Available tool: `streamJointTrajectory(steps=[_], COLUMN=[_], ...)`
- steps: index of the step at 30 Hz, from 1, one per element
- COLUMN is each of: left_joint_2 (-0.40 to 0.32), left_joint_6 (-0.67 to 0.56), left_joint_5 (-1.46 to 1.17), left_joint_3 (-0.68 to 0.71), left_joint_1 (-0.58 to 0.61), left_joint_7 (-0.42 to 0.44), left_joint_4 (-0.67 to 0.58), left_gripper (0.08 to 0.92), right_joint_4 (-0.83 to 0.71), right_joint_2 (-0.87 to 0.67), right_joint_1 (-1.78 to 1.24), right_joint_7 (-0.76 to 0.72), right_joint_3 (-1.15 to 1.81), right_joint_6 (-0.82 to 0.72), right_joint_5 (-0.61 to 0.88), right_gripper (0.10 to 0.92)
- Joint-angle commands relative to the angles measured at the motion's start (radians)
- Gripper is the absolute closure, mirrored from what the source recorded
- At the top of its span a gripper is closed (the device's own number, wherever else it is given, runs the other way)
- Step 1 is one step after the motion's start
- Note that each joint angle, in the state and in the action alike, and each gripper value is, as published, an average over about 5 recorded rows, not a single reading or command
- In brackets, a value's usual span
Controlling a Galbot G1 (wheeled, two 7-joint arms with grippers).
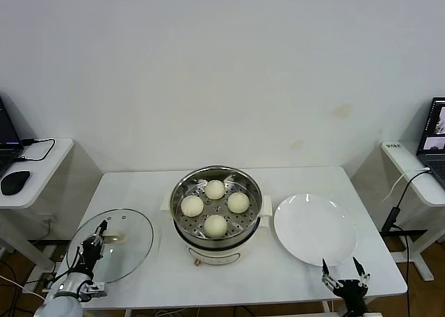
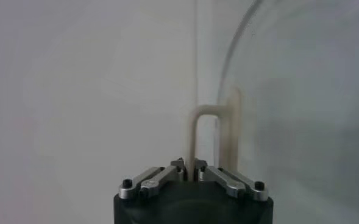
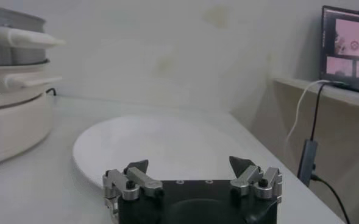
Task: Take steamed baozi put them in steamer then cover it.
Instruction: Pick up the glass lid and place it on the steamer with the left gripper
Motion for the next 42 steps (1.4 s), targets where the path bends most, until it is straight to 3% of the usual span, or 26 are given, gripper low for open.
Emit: streamJointTrajectory(steps=[1, 6, 11, 16, 24, 29, 34, 42], left_joint_2=[0.04, 0.096, 0.138, 0.189, 0.243, 0.199, 0.108, -0.052], left_joint_6=[0.15, 0.238, 0.3, 0.376, 0.493, 0.563, 0.616, 0.669], left_joint_5=[-0.027, -0.114, -0.202, -0.227, -0.206, -0.141, -0.06, 0.094], left_joint_3=[-0.105, -0.164, -0.13, -0.021, 0.253, 0.427, 0.53, 0.638], left_joint_1=[0.149, 0.2, 0.196, 0.148, -0.055, -0.201, -0.318, -0.408], left_joint_7=[0.055, 0.166, 0.227, 0.254, 0.313, 0.383, 0.458, 0.552], left_joint_4=[-0.314, -0.459, -0.56, -0.638, -0.684, -0.67, -0.625, -0.549], left_gripper=[0.849, 0.849, 0.849, 0.849, 0.849, 0.849, 0.849, 0.849], right_joint_4=[0.014, 0.026, 0.032, 0.025, -0.001, -0.021, -0.034, -0.036], right_joint_2=[-0.012, -0.025, -0.035, -0.028, 0.003, 0.015, 0.031, 0.033], right_joint_1=[-0.004, -0.013, -0.017, -0.01, 0.009, 0.021, 0.024, 0.025], right_joint_7=[0.0, -0.002, -0.002, 0.006, 0.02, 0.025, 0.032, 0.036], right_joint_3=[-0.017, -0.028, -0.039, -0.053, -0.071, -0.08, -0.092, -0.094], right_joint_6=[0.004, 0.012, 0.02, 0.037, 0.072, 0.083, 0.093, 0.09], right_joint_5=[-0.008, -0.016, -0.025, -0.085, -0.172, -0.196, -0.225, -0.233], right_gripper=[0.203, 0.203, 0.203, 0.203, 0.203, 0.203, 0.203, 0.203])
